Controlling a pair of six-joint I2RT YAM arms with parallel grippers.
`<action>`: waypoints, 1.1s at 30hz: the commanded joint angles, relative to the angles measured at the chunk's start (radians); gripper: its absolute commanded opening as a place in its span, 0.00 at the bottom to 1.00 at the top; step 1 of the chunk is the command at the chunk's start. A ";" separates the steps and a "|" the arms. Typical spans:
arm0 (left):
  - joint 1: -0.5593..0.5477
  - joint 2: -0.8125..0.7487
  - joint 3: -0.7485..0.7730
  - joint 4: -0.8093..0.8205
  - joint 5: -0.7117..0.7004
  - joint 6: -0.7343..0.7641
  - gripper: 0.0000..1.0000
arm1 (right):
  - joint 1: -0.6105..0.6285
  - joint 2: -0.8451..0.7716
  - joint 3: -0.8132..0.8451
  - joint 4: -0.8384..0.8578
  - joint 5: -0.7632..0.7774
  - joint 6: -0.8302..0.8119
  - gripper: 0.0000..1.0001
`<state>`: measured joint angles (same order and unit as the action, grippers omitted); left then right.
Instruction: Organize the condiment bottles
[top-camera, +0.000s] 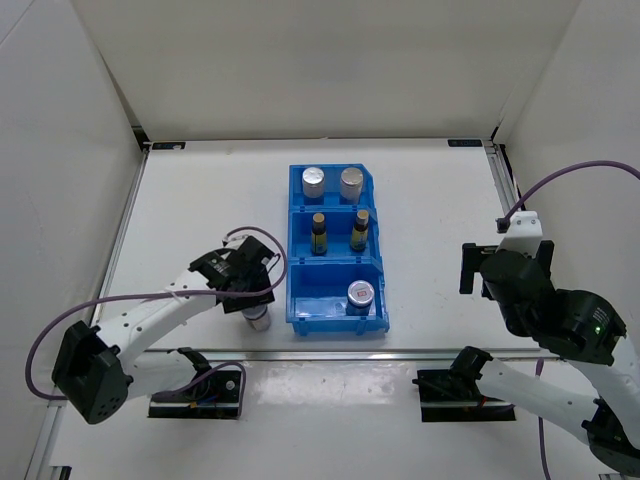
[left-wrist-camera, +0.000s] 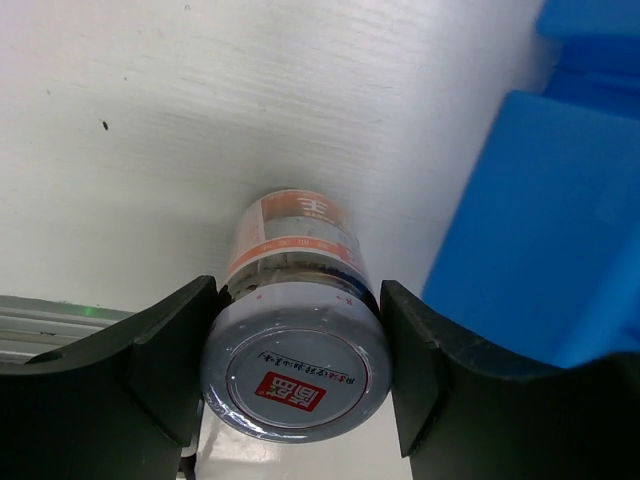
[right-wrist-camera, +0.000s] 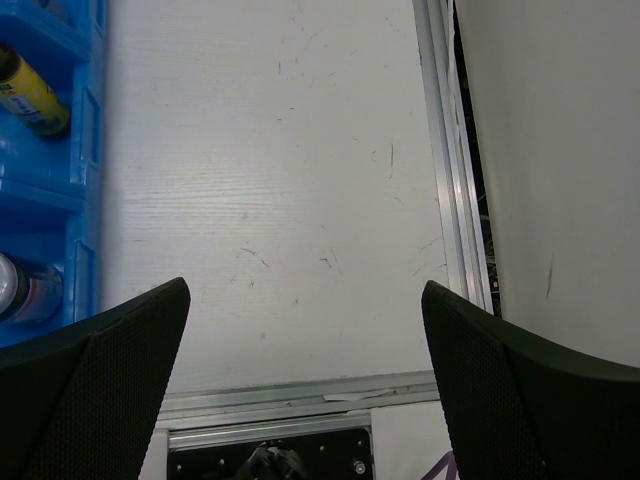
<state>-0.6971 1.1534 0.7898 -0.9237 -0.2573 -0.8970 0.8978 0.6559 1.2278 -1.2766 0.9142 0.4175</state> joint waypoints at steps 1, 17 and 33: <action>0.013 -0.083 0.162 -0.010 -0.014 0.039 0.15 | -0.002 -0.013 0.001 0.023 0.020 -0.005 1.00; -0.214 0.115 0.606 -0.003 -0.102 0.167 0.11 | -0.002 0.016 0.001 0.023 0.029 -0.005 1.00; -0.314 0.420 0.519 0.114 -0.082 0.119 0.11 | -0.002 0.025 0.001 0.023 0.029 -0.005 1.00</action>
<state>-1.0054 1.5814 1.3132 -0.8818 -0.3305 -0.7570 0.8978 0.6758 1.2278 -1.2766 0.9161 0.4152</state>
